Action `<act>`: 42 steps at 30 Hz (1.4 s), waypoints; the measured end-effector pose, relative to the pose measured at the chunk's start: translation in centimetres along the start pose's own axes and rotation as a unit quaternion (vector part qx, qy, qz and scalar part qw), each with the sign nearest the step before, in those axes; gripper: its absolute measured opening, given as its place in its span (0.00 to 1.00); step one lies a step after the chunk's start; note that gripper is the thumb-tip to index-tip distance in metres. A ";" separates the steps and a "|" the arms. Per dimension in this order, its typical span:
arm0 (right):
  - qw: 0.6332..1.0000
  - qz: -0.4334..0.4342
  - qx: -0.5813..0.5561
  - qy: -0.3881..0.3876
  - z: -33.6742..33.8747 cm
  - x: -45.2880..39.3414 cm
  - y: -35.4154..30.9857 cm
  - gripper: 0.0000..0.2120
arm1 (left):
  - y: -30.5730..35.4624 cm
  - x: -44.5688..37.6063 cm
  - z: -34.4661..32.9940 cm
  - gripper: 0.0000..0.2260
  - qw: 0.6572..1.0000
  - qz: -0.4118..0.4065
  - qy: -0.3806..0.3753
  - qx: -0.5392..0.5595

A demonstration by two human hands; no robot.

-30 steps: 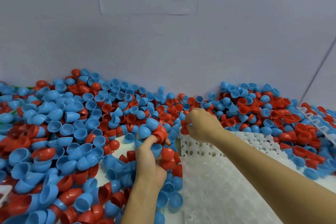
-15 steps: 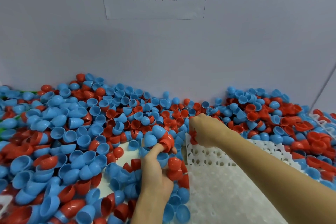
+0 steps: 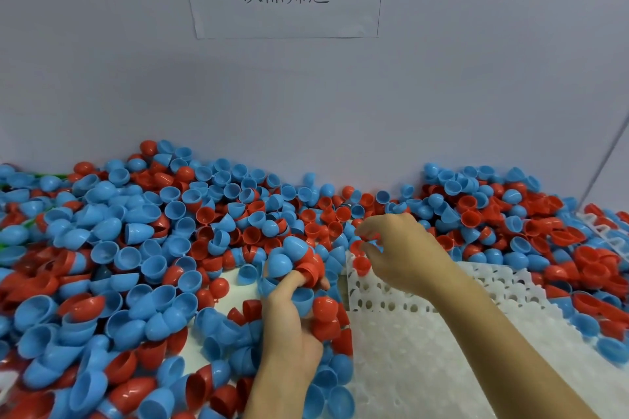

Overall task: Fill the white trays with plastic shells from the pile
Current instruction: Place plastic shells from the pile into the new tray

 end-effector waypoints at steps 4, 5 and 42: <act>0.986 0.015 -0.166 -0.003 0.4 2.7 -2.3 0.06 | -0.1 0.1 -0.2 0.03 1.000 0.007 -0.008 0.012; 0.979 0.025 -0.201 -0.022 0.3 3.3 -3.1 0.05 | -0.1 0.1 -0.3 0.04 1.000 0.008 -0.016 0.008; 0.965 0.088 -0.215 -0.123 -0.8 4.5 -5.1 0.09 | 0.8 -0.5 1.0 0.20 0.997 -0.067 0.021 0.043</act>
Point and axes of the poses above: each hand's wrist, its own x-axis away from the middle knuckle, its own z-axis out of the back of the hand, y = z × x, the point moved 9 cm from there along -x, towards the middle knuckle, and after that the axes turned 5 degrees about z, right-handed, at the moved point
